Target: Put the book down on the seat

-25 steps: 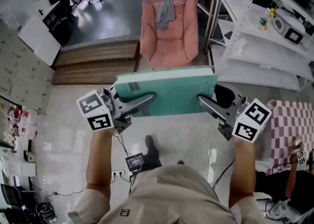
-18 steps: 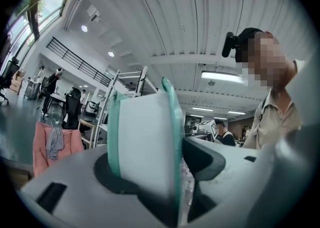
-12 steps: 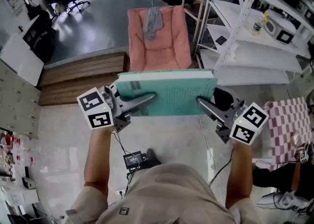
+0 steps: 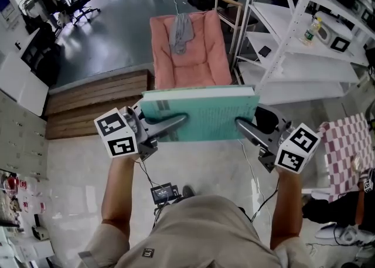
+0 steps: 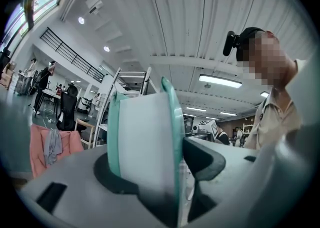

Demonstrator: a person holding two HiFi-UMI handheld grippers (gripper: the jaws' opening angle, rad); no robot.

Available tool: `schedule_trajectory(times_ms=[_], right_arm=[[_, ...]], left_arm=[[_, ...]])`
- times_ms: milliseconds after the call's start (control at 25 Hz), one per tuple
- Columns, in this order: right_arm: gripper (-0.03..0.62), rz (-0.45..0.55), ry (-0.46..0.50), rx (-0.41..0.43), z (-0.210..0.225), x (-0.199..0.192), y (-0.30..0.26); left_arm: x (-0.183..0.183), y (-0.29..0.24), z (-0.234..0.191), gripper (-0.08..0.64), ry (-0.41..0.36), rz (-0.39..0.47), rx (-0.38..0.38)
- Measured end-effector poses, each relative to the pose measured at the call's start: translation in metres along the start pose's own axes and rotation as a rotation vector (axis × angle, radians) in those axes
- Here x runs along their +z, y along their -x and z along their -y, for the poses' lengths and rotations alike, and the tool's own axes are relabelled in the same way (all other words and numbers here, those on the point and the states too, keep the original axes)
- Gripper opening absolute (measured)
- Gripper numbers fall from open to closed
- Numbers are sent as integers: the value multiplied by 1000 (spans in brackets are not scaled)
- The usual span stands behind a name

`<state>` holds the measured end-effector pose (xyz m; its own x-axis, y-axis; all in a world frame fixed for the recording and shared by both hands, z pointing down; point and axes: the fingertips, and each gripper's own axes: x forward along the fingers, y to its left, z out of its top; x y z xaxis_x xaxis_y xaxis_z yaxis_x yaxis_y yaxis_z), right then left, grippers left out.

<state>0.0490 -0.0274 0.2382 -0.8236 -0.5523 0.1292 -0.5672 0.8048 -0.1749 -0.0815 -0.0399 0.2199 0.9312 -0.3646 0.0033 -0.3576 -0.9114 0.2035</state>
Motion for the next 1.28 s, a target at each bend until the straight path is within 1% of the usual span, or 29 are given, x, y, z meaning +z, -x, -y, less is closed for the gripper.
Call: schedule_trajectory(times_ms=[520, 800, 1000, 1160, 1280], right_arm=[[203, -34, 11, 55, 1, 8, -104], [202, -48, 30, 116, 9, 20, -148], [202, -47, 36, 176, 51, 25, -171], [202, -32, 34, 256, 94, 31, -200], [202, -26, 44, 321, 125, 40, -230]], left_arm=[[9, 60, -80, 262, 7, 24, 62], [21, 82, -114, 264, 1, 45, 121], [22, 62, -149, 264, -1, 50, 182], [31, 45, -186, 264, -25, 37, 262], [41, 36, -219, 264, -43, 44, 327]])
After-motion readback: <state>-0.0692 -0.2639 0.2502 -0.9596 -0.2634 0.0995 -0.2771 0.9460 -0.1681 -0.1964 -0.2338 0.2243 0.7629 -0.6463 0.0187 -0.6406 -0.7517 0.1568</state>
